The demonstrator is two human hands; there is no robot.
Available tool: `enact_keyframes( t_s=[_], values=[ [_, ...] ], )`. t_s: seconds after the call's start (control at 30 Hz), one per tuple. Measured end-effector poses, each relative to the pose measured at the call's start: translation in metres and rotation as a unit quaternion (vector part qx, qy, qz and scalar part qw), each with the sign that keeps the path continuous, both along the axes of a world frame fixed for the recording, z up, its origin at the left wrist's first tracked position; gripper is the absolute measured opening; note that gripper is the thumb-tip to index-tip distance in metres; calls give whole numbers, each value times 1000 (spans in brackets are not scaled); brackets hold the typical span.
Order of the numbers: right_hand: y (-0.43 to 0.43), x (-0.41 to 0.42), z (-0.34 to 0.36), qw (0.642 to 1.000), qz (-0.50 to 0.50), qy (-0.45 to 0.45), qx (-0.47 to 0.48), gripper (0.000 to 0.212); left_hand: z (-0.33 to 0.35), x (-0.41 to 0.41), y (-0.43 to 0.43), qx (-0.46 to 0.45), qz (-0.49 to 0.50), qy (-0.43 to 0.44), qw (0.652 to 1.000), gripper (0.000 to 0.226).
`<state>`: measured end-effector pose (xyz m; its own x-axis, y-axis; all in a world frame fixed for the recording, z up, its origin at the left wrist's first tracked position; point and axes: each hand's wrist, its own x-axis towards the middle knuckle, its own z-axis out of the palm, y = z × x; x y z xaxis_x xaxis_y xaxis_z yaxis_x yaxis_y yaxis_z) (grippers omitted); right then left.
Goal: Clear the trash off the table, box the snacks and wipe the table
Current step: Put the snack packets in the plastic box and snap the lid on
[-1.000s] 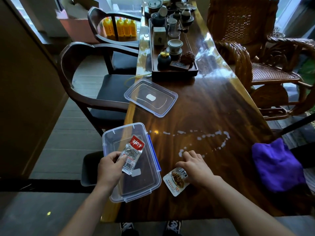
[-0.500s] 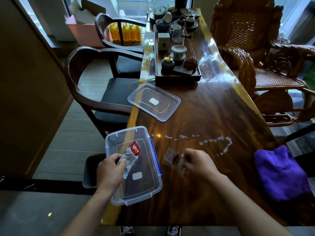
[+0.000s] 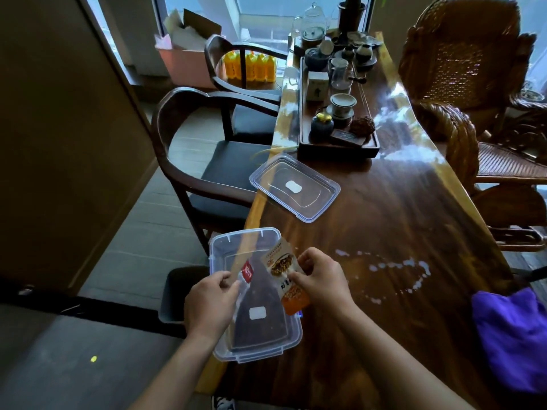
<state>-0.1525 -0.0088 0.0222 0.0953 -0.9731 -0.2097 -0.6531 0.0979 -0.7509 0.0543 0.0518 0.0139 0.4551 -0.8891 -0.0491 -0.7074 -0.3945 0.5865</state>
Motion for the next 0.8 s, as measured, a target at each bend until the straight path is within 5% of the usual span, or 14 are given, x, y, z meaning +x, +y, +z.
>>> enact_keyframes(
  t_s=[0.13,0.23,0.37,0.53,0.8],
  values=[
    [-1,12,-7,1000,1,0,21,22,-12,12,9,-22,-33,-40,998,20],
    [-3,26,-11,1000,11,11,23,23,-20,22,12,-13,-6,-60,998,42],
    [-4,46,-15,997,52,40,26,21,-28,25,8,24,26,48,998,64],
    [-3,45,-14,987,88,122,-50,3,-40,25,5,35,6,94,995,63],
    [-41,30,-15,995,21,67,-74,3,-55,23,-1,3,15,85,996,61]
  ],
)
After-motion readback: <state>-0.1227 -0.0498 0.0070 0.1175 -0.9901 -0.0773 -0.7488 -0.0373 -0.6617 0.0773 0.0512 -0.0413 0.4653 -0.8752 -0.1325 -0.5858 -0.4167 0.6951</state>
